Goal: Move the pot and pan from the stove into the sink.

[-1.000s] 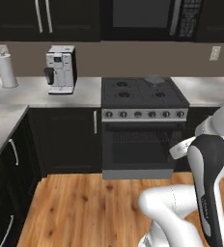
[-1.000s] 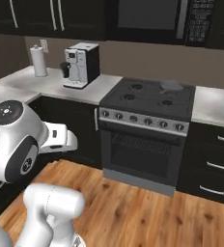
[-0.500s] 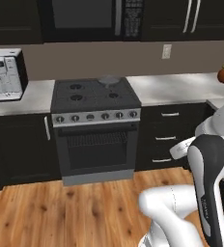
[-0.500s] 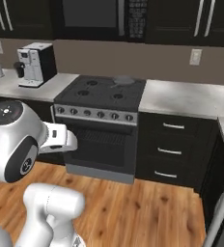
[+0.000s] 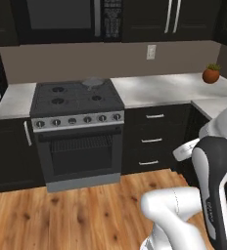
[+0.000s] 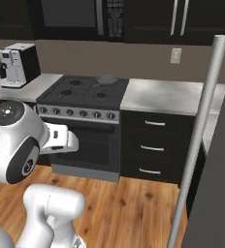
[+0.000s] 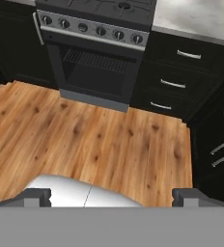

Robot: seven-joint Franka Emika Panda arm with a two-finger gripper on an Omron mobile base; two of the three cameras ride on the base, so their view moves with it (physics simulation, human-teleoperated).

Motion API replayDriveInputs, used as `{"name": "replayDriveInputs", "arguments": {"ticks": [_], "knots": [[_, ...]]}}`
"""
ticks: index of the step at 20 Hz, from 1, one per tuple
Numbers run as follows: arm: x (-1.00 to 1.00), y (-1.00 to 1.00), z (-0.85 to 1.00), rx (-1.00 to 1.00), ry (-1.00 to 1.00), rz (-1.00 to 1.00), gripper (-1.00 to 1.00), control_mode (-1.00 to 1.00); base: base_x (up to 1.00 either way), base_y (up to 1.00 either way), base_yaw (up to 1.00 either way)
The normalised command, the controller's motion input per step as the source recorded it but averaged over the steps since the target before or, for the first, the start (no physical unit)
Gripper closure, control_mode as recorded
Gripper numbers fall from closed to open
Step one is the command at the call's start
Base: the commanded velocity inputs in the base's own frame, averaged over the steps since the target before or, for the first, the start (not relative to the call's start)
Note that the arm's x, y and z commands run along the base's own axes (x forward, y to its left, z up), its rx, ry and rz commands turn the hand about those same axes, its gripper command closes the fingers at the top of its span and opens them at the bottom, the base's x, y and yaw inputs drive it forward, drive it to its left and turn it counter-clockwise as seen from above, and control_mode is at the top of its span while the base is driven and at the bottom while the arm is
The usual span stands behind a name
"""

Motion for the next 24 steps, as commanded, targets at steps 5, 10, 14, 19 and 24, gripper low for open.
{"name": "replayDriveInputs", "arguments": {"ticks": [5,10,14,19,24], "knots": [[0.00,0.00,0.00,0.00,0.00,0.00,-1.00,1.00,0.46,0.15,-0.02],[0.00,0.00,0.00,0.00,0.00,0.00,-1.00,1.00,0.67,0.25,-0.05],[0.00,0.00,0.00,0.00,0.00,0.00,-1.00,1.00,0.77,0.23,-0.07],[0.00,0.00,0.00,0.00,0.00,0.00,-1.00,1.00,0.84,0.25,-0.08],[0.00,0.00,0.00,0.00,0.00,0.00,-1.00,1.00,0.82,0.32,-0.08]]}}
